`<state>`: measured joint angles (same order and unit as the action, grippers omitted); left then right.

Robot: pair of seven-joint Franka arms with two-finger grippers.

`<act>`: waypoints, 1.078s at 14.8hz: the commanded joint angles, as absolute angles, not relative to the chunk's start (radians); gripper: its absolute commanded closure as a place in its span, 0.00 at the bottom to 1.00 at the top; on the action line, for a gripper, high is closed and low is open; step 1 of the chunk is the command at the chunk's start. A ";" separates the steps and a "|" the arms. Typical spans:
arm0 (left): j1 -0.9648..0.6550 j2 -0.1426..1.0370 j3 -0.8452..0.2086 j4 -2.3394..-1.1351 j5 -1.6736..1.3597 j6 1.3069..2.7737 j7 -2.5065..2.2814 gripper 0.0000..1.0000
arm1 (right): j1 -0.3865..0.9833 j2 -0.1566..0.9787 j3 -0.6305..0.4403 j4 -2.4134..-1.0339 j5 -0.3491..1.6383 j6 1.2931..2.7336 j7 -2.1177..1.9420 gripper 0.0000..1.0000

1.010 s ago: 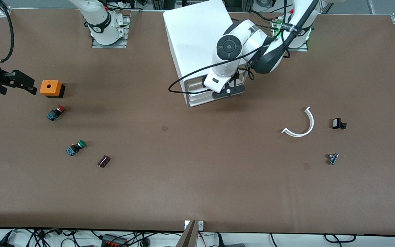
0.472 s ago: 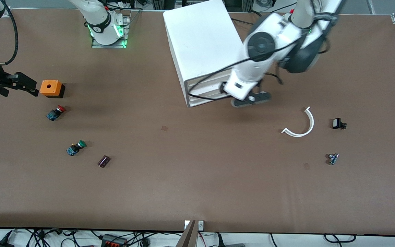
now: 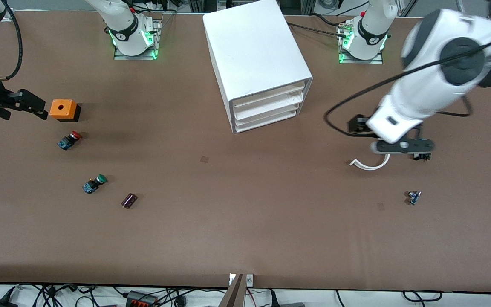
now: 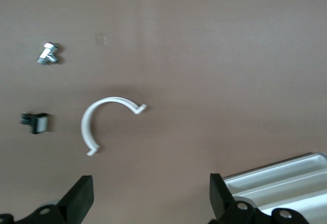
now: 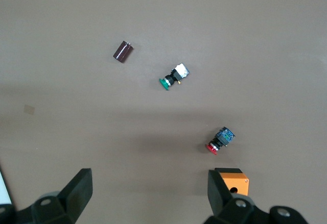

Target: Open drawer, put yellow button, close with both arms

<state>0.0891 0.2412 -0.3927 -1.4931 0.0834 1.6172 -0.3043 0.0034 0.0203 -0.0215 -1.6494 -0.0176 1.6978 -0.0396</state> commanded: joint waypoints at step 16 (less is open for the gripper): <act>-0.011 -0.041 -0.089 -1.733 0.020 1.692 0.005 0.00 | -0.012 -0.040 -0.021 -1.694 -0.029 1.674 -0.052 0.00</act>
<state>-0.0112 -0.0303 -0.0940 -1.7250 0.0162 1.7054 -0.0068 0.0018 -0.0215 -0.0262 -1.6723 -0.0181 1.6873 -0.0397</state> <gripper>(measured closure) 0.000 0.000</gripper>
